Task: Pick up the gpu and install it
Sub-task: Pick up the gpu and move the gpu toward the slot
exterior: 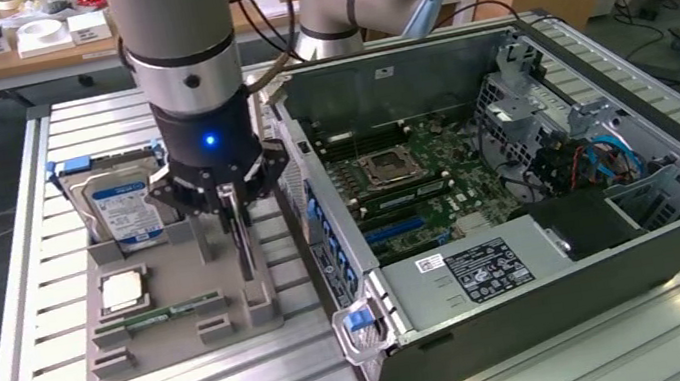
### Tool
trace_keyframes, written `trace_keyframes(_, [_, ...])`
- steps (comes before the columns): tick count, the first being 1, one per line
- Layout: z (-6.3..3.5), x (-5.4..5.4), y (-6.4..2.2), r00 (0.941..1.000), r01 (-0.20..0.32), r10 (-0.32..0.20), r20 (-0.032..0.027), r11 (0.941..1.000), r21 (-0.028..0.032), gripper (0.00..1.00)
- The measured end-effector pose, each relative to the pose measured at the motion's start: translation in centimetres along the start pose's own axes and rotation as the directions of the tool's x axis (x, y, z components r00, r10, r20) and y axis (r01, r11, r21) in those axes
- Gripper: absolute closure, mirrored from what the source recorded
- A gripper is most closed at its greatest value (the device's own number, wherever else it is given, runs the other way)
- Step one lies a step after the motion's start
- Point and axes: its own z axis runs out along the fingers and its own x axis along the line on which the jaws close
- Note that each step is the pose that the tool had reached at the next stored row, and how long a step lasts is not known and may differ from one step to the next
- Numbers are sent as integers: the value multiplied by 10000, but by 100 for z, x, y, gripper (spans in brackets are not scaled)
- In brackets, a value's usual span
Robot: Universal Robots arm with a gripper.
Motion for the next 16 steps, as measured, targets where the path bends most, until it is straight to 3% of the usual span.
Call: trace_keyframes(16, [-470,-11,24,10000,0,0,0,10000,-2,73])
